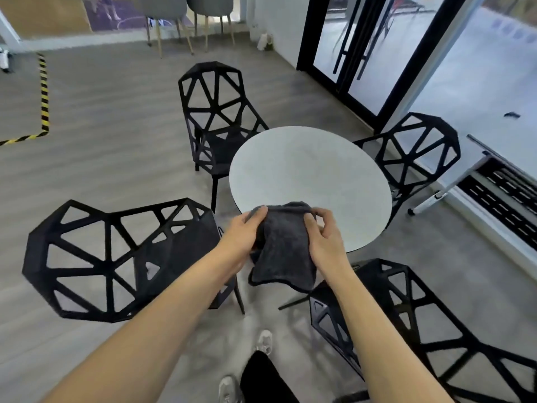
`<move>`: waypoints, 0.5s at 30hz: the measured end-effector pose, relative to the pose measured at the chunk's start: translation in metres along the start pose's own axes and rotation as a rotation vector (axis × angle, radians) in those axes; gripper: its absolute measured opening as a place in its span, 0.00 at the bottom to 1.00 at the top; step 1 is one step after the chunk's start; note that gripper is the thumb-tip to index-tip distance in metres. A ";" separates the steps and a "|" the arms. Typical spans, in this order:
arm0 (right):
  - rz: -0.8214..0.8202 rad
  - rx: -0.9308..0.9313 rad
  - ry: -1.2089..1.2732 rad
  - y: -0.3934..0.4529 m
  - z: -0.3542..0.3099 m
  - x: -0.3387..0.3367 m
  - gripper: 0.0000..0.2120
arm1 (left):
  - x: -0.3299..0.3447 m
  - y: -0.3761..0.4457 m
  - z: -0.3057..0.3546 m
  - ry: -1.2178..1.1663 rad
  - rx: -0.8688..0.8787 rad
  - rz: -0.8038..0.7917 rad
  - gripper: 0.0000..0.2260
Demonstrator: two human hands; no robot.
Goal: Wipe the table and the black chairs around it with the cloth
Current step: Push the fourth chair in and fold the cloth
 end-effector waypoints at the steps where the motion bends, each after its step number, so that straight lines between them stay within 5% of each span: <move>1: -0.048 0.052 0.062 0.003 0.002 0.000 0.22 | -0.001 0.007 0.001 0.012 -0.007 0.024 0.11; 3: -0.245 0.104 0.142 0.013 0.009 0.000 0.40 | -0.002 0.022 0.002 0.046 -0.027 0.035 0.14; 6: -0.501 0.029 0.016 0.035 0.018 0.006 0.45 | 0.001 0.047 0.007 0.111 -0.037 0.077 0.15; 11: -0.525 -0.036 -0.298 0.089 0.023 0.021 0.25 | 0.012 0.105 0.012 0.332 -0.008 0.128 0.15; 15: -0.387 -0.135 -0.451 0.138 0.044 0.031 0.13 | 0.025 0.140 0.016 0.405 -0.054 -0.101 0.12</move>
Point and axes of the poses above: each hand's wrist, its own y-axis towards the middle knuckle, its own x-axis out of the palm, z = x × y, the point moved 2 cm from there along y, towards the middle knuckle, and after that the axes turned 10 degrees about z, right-handed, at the moved point
